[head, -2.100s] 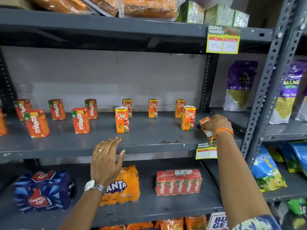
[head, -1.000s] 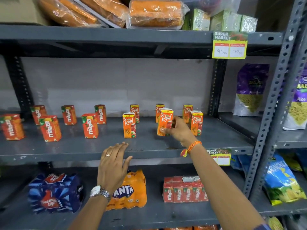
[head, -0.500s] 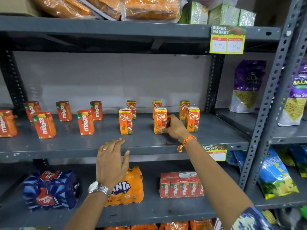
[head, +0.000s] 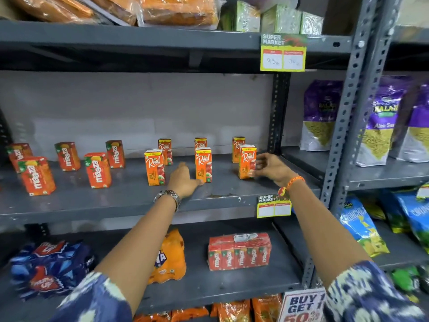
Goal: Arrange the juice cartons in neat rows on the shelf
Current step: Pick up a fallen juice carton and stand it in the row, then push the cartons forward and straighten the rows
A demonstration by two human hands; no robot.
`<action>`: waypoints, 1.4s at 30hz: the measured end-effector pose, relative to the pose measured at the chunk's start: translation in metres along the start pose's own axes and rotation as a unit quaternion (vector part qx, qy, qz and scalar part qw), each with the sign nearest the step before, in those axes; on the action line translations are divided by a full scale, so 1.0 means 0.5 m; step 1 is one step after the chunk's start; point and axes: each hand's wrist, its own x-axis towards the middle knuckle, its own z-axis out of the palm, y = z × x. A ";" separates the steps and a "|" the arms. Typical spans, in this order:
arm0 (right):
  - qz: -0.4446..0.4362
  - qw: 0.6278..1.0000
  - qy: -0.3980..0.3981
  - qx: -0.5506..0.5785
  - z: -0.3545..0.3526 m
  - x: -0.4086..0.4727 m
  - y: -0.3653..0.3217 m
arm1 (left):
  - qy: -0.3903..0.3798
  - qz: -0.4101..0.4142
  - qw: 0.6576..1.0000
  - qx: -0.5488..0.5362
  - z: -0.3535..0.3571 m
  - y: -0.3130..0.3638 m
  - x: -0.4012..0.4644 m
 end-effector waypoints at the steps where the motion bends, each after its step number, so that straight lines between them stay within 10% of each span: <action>1: -0.007 1.000 -0.014 -0.008 0.006 0.001 -0.005 | -0.002 -0.009 1.000 -0.016 0.002 0.003 0.009; 28: -0.038 0.995 -0.051 -0.083 0.016 0.035 0.020 | -0.007 0.025 0.995 -0.095 -0.006 0.033 -0.021; 36: -0.208 0.937 0.279 -0.022 0.106 -0.100 -0.084 | 0.214 0.037 0.963 -0.161 -0.198 -0.174 -0.208; 42: -0.175 0.984 0.034 0.029 0.390 -0.113 -0.200 | 0.228 -0.086 0.964 -0.111 -0.327 -0.334 -0.164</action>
